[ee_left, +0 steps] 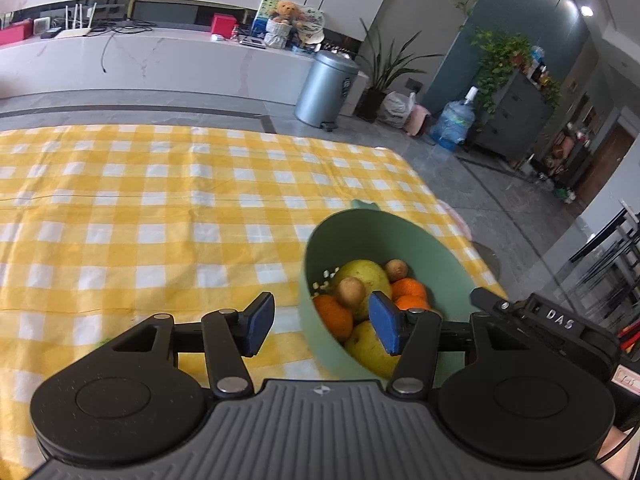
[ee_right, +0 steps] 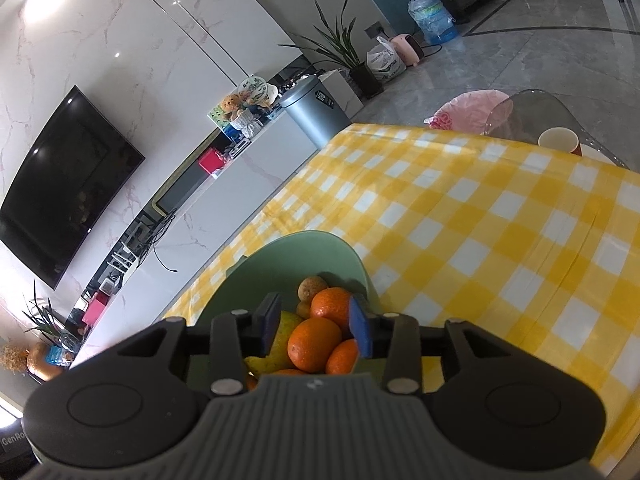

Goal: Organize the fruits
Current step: 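Lower both kiwis into the bowl and open both tools, then withdraw both open tools from the bowl toward the cucumber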

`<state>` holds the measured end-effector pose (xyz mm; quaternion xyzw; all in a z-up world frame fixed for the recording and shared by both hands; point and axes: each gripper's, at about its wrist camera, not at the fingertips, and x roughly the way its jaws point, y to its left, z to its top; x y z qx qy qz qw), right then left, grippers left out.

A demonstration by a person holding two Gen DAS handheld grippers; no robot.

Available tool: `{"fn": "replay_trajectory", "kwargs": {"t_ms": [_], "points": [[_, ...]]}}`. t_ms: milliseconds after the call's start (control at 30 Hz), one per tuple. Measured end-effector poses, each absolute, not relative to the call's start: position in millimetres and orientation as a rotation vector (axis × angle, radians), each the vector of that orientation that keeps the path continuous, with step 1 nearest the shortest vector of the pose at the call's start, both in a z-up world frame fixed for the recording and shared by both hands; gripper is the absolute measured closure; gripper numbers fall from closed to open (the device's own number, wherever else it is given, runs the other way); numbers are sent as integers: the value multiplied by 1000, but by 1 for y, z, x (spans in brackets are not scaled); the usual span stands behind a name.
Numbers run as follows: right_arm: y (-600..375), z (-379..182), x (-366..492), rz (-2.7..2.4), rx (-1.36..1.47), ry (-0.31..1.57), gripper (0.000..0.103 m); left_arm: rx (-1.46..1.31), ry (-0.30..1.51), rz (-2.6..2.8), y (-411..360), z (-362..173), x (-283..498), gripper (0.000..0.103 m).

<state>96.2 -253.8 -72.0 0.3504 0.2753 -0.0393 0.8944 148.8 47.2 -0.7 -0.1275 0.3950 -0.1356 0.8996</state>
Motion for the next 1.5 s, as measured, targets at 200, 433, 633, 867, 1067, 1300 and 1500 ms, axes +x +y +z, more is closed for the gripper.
{"fn": "replay_trajectory", "kwargs": {"t_ms": [200, 433, 633, 867, 1067, 1300, 1500], "points": [[-246, -68, 98, -62, 669, 581, 64, -299, 837, -336, 52, 8, 140, 39], [-245, -66, 97, -59, 653, 578, 45, -278, 848, -391, 43, 22, 130, 38], [-232, -59, 94, -66, 564, 573, 17, -251, 867, -415, 34, 29, 119, 38], [-223, -57, 90, -95, 503, 609, 9, -220, 881, -405, 33, 38, 107, 38], [-211, -52, 80, -131, 458, 662, 6, -209, 888, -383, 42, 43, 94, 37], [-193, -37, 69, -94, 426, 663, 4, -244, 911, -342, 60, 46, 80, 37], [-179, -33, 65, -18, 425, 655, 4, -270, 885, -326, 78, 50, 64, 36]]}}
